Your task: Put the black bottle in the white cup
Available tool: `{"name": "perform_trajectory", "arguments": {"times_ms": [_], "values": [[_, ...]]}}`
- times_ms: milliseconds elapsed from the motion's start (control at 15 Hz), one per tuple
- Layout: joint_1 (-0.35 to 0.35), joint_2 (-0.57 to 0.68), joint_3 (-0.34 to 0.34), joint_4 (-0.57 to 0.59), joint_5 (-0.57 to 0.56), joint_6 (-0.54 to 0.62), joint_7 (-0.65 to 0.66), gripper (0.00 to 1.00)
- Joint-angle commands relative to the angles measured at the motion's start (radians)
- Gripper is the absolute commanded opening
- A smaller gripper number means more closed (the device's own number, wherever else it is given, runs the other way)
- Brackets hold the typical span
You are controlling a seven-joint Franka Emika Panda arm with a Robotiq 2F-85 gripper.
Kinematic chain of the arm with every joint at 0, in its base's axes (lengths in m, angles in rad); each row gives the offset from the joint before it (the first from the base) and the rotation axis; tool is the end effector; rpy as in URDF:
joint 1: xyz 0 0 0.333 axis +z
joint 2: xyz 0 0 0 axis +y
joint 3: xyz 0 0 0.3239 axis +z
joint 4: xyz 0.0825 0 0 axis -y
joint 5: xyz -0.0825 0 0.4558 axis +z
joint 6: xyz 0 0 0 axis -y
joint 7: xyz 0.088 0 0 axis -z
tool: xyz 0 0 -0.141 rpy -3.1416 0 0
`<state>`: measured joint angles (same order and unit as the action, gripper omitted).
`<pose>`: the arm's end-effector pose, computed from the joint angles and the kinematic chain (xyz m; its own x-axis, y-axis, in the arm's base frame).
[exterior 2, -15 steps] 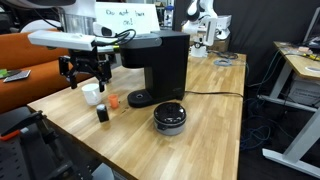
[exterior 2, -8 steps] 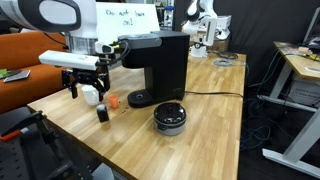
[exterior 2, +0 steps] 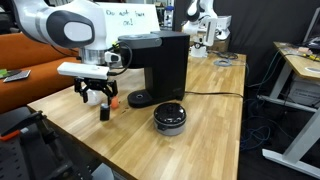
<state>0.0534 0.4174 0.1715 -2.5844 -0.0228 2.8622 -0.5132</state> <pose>0.4070 0.1111 0.0071 0.7253 0.6835 -0.0826 0.6733 -0.7292 -0.1222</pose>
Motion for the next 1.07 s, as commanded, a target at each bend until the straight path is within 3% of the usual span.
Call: {"name": "perform_trajectory", "arguments": {"times_ms": [0,400,1000], "values": [[-0.019,0.028,-0.016,0.048,-0.083,-0.004,0.048,1.0],[-0.026,0.037,-0.024,0.054,-0.137,-0.018,0.074,1.0],[-0.055,0.111,-0.011,0.074,-0.129,-0.018,0.068,1.0]]}}
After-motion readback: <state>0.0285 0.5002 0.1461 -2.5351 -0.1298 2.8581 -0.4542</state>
